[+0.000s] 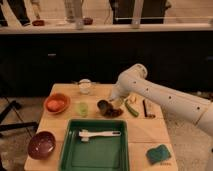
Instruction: Stack cups into tray
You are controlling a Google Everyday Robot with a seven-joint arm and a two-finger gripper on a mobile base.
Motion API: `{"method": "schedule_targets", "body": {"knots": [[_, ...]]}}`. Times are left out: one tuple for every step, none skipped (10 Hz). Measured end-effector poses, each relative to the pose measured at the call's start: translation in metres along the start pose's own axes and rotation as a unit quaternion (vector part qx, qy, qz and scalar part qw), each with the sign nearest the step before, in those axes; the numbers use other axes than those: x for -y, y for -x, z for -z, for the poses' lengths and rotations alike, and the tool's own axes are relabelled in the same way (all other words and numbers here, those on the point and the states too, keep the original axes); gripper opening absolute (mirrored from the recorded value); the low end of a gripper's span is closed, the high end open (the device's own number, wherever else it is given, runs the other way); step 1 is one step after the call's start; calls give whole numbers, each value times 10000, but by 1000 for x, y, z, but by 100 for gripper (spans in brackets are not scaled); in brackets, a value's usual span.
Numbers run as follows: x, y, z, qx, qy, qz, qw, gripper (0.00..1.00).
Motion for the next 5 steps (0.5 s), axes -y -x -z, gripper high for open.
{"method": "schedule_targets", "body": {"knots": [[4, 4, -4, 20, -22, -16, 10000, 80], [12, 12, -9, 48, -59, -32, 10000, 80], [18, 17, -13, 71, -104, -52, 9999, 80], [20, 19, -15, 77, -130, -68, 9999, 80], [22, 19, -16, 79, -169, -108, 9998, 80]]}}
